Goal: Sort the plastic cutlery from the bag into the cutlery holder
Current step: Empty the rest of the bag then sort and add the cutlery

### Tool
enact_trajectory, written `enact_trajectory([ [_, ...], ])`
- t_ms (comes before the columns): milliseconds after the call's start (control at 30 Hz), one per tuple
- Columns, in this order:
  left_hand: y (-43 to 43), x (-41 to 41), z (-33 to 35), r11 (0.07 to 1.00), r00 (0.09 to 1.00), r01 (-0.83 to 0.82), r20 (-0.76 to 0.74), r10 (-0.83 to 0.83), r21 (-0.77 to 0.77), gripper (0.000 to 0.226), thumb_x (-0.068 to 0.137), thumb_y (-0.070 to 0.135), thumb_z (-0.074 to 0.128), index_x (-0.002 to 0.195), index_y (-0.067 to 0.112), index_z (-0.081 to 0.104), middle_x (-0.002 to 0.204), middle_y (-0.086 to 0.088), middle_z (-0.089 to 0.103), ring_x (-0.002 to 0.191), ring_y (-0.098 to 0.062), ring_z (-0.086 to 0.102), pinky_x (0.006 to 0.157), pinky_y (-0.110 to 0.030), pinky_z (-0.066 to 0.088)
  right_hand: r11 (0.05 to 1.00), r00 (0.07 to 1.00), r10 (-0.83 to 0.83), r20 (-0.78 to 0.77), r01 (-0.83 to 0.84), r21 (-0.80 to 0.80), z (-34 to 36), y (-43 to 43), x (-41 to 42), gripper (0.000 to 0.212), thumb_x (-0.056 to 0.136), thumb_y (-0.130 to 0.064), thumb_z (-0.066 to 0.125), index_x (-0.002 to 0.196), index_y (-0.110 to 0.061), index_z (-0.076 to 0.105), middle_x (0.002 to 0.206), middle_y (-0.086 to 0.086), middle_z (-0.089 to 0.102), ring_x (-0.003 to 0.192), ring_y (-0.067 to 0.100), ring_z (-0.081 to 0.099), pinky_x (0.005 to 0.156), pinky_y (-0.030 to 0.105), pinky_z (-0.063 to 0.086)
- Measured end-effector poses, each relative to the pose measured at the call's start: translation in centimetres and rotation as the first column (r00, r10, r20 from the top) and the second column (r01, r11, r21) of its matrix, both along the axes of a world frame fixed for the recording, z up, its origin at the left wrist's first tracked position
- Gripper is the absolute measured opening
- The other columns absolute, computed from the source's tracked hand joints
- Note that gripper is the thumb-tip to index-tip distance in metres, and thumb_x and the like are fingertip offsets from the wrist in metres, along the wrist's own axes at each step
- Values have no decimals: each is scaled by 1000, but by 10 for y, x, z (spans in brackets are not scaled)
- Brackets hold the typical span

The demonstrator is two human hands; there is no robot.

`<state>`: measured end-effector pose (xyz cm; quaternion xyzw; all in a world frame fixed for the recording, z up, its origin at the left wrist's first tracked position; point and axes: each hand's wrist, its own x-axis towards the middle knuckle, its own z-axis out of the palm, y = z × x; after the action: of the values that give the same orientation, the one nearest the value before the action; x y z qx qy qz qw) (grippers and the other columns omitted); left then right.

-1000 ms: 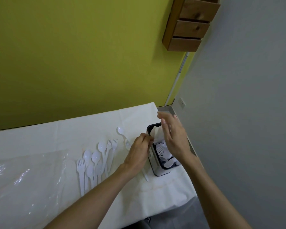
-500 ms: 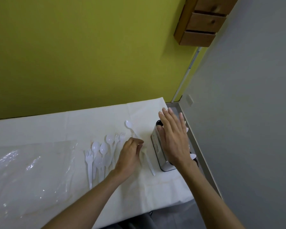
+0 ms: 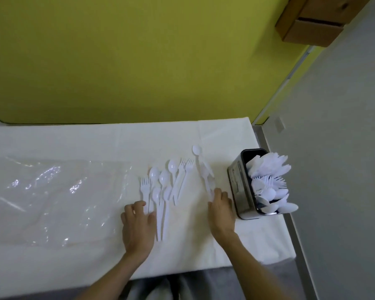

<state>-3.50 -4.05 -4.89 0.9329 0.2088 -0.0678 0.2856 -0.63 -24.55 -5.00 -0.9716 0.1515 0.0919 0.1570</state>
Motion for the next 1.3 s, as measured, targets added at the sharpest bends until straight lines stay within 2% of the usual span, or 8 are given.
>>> enact_trajectory([
  [200,6,7,-7,990,999,33,25,-30,-140,34,89,13,61,120,16,49,120,-3,48,111,-23,46,81,-27,39,973,999,35,-4,-33,227,8,37,-4,37,95,-8,47,131,-14,42,121,6,51,105,23,52,83,34,50],
  [367,10,19,-6,986,998,32,51,-24,-166,28,91,15,59,118,17,50,117,-1,49,106,-23,51,82,-33,47,937,999,4,-42,11,348,9,43,-3,35,94,-15,51,128,-17,44,117,3,55,99,20,56,82,34,52],
  [600,7,9,-2,989,998,22,66,-12,-146,24,91,18,59,114,20,52,117,1,47,110,-20,46,72,-29,44,921,996,-87,-22,88,379,8,35,21,42,88,-32,66,121,-14,47,105,2,56,94,20,56,78,32,49],
  [800,6,8,-2,990,998,25,64,-16,-138,23,91,17,58,112,23,52,116,5,47,107,-19,46,67,-29,45,935,989,-147,-24,147,324,3,38,33,24,89,-12,57,111,-7,48,100,8,56,90,27,57,68,32,43],
  [967,0,12,0,988,988,109,117,-96,-111,18,92,24,59,110,23,57,112,6,49,106,-15,48,68,-33,53,909,958,-283,-52,285,305,5,16,28,26,88,-15,59,108,-6,47,101,13,58,91,30,57,71,39,51],
  [1100,-6,13,2,984,984,176,13,-176,-10,21,86,49,59,90,29,62,96,13,48,97,-8,45,61,-25,46,983,978,-158,136,144,110,10,30,29,52,83,-22,73,124,-3,47,118,15,53,107,32,50,82,39,48],
  [1200,-11,13,3,972,969,233,-89,-229,33,26,82,53,61,84,27,66,95,12,50,93,-9,47,67,-27,50,976,993,-59,99,37,216,13,54,43,35,93,-22,61,123,-10,50,123,7,51,113,24,49,79,29,45],
  [1300,-9,15,1,987,985,141,-91,-148,-80,19,85,43,63,82,24,67,93,10,53,88,-12,53,69,-30,53,944,1000,-17,-2,16,331,12,75,62,28,96,-25,56,119,-9,50,117,5,51,105,22,53,75,28,44],
])
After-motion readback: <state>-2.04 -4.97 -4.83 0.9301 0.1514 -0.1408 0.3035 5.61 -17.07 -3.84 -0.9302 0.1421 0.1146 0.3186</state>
